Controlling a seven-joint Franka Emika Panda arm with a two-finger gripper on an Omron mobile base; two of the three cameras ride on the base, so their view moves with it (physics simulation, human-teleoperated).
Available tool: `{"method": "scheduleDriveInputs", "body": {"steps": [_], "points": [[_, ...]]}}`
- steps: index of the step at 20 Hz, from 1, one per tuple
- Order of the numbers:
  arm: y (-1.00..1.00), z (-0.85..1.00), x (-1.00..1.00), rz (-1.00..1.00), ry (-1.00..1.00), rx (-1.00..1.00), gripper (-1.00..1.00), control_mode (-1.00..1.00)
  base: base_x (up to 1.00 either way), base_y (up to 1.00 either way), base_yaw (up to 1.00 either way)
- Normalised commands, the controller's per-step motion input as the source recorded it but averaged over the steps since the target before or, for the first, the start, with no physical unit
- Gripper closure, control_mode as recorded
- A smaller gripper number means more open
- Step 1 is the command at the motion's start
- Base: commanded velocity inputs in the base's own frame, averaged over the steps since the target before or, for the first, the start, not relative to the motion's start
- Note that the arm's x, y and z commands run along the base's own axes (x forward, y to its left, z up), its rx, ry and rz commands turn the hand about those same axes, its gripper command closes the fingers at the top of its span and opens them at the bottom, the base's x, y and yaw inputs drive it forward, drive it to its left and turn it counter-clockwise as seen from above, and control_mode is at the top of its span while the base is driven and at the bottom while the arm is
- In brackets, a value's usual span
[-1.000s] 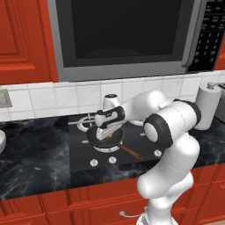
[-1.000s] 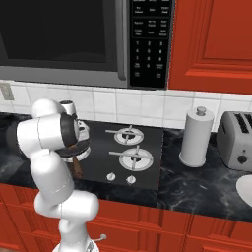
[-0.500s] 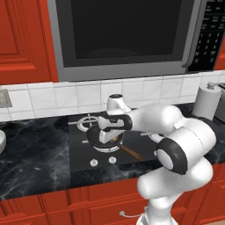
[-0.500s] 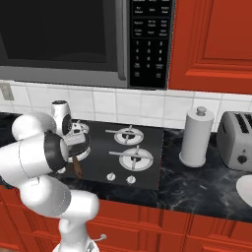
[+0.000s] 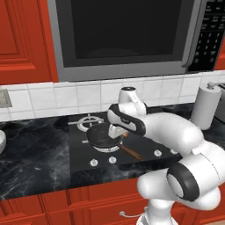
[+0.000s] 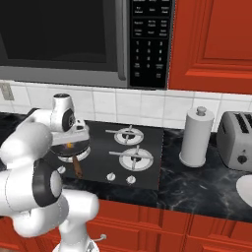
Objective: Place the shrimp on the plate and place the carrot on the same plate.
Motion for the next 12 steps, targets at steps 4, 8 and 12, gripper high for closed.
{"method": "scheduleDriveInputs", "body": {"steps": [4,8,12], "points": [[-0.41,0.24,-0.57,-0.13,0.00,0.00,1.00,-1.00,0.00,0.00,0.00],[-0.36,0.00,-0.66,-0.14,-0.01,0.00,1.00,-1.00,0.00,0.00,0.00],[-0.16,0.11,-0.41,-0.12,-0.01,0.00,1.00,-1.00,0.00,0.00,0.00]]}}
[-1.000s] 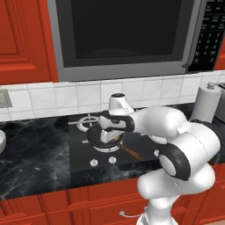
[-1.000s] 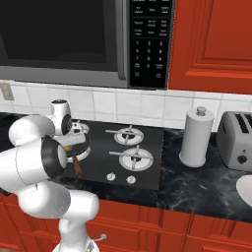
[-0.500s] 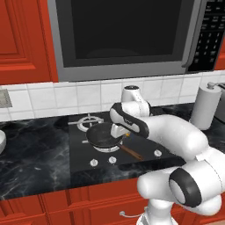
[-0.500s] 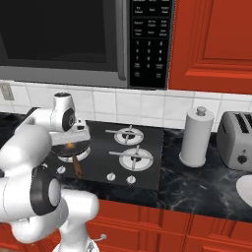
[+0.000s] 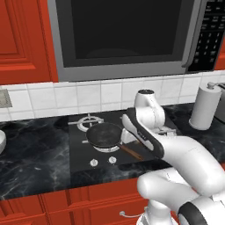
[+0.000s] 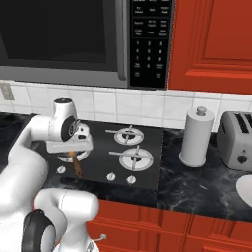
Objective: Place the shrimp on the plate and place the carrot on the same plate.
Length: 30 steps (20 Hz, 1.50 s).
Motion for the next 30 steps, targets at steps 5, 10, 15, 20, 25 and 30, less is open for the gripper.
{"method": "scheduleDriveInputs", "body": {"steps": [5,10,15,20,25,30], "points": [[-0.11,0.21,-0.32,-0.16,0.00,0.00,1.00,-1.00,0.00,0.00,0.00],[-0.12,0.17,-0.25,-0.19,0.01,0.00,1.00,-1.00,0.00,0.00,0.00],[-0.18,0.11,-0.13,-0.08,0.00,0.00,1.00,-1.00,0.00,0.00,0.00],[-0.15,0.13,-0.06,-0.06,0.00,0.00,1.00,-1.00,0.00,0.00,0.00],[-0.09,0.06,0.00,0.00,0.00,0.00,1.00,-1.00,0.00,0.00,0.00],[0.00,0.00,-0.11,0.00,0.00,0.00,1.00,-1.00,0.00,0.00,0.00]]}}
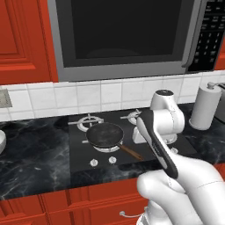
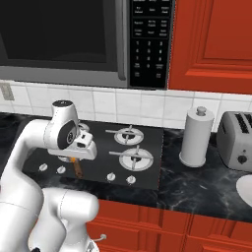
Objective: Place the shrimp on the plate and place the carrot on the same plate.
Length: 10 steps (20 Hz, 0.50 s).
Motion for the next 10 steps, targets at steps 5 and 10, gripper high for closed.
{"method": "scheduleDriveInputs", "body": {"steps": [5,10], "points": [[0.00,0.03,-0.34,0.00,0.00,0.00,1.00,-1.00,0.00,0.00,0.00],[0.00,0.05,-0.13,0.00,0.00,0.00,1.00,-1.00,0.00,0.00,0.00]]}}
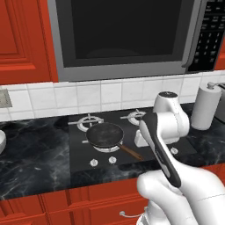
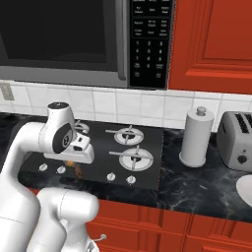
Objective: Place the shrimp on the plate and place the carrot on the same plate.
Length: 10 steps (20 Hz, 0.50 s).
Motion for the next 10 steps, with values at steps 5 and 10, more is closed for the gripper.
{"method": "scheduleDriveInputs", "body": {"steps": [5,10], "points": [[-0.01,0.00,-0.08,0.01,-0.01,0.00,1.00,1.00,-0.20,-0.06,0.00],[0.00,0.00,0.00,0.00,0.00,0.00,1.00,1.00,-0.89,-0.58,0.00]]}}
